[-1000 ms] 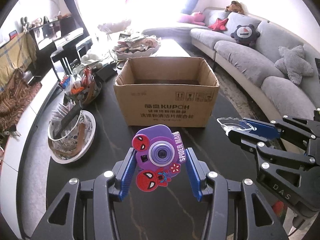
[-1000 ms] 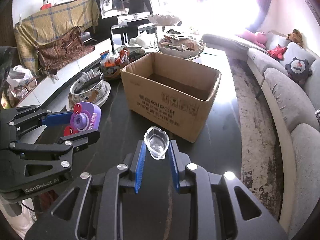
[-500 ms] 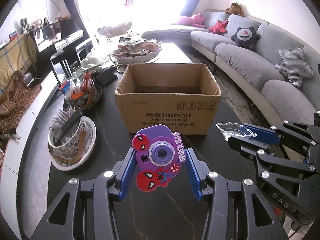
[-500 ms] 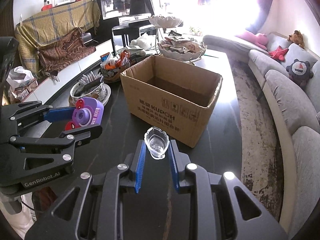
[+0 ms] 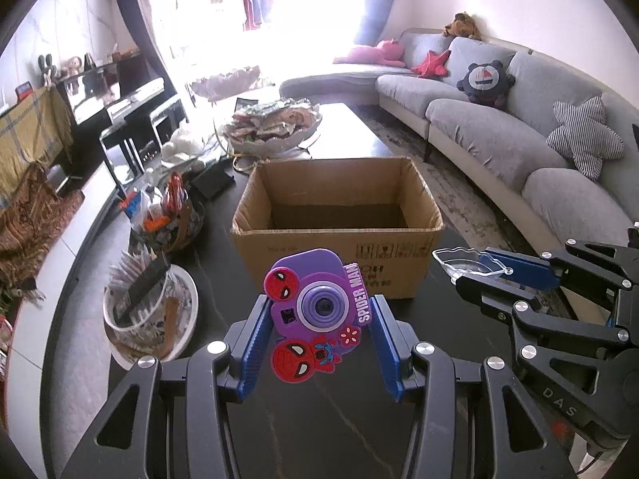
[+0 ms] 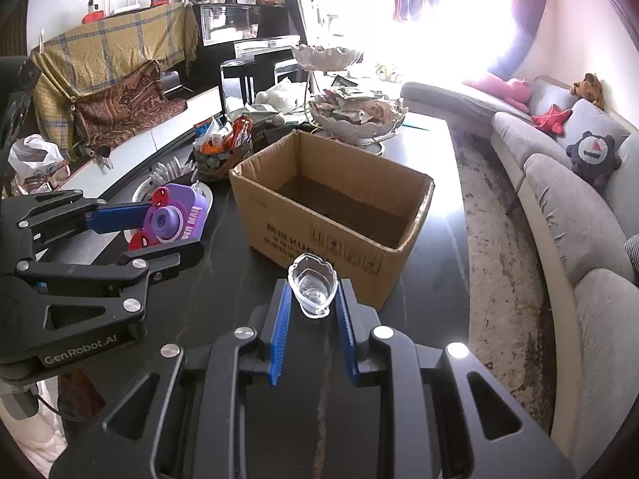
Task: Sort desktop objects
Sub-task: 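Carry the Spider-Man toy and leaf dish over the open cardboard box with both tools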
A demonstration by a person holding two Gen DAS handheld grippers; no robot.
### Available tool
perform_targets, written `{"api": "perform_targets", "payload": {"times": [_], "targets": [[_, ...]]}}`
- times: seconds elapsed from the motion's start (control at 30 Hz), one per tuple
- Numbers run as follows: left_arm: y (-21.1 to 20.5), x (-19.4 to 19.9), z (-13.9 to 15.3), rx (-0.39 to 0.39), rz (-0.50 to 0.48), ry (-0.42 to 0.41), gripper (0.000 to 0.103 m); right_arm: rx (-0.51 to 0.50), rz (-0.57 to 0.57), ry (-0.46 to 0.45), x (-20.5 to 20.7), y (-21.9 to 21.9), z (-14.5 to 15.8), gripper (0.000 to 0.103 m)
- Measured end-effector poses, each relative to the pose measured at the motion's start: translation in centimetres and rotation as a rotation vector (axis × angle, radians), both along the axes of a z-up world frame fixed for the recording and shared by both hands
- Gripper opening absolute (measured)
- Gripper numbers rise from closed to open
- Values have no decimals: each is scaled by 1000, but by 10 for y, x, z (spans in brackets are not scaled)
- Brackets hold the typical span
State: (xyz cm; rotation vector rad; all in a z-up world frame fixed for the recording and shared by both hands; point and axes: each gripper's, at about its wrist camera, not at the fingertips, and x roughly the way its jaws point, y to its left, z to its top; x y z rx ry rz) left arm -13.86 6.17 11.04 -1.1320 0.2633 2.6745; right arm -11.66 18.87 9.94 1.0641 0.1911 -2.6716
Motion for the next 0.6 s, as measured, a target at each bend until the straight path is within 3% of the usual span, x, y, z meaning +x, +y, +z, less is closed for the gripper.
{"api": "perform_targets", "payload": {"times": [0.6], "targets": [[9,-43,26,7,-23,36,45,27,-34,62,-35,9,34,21]]}}
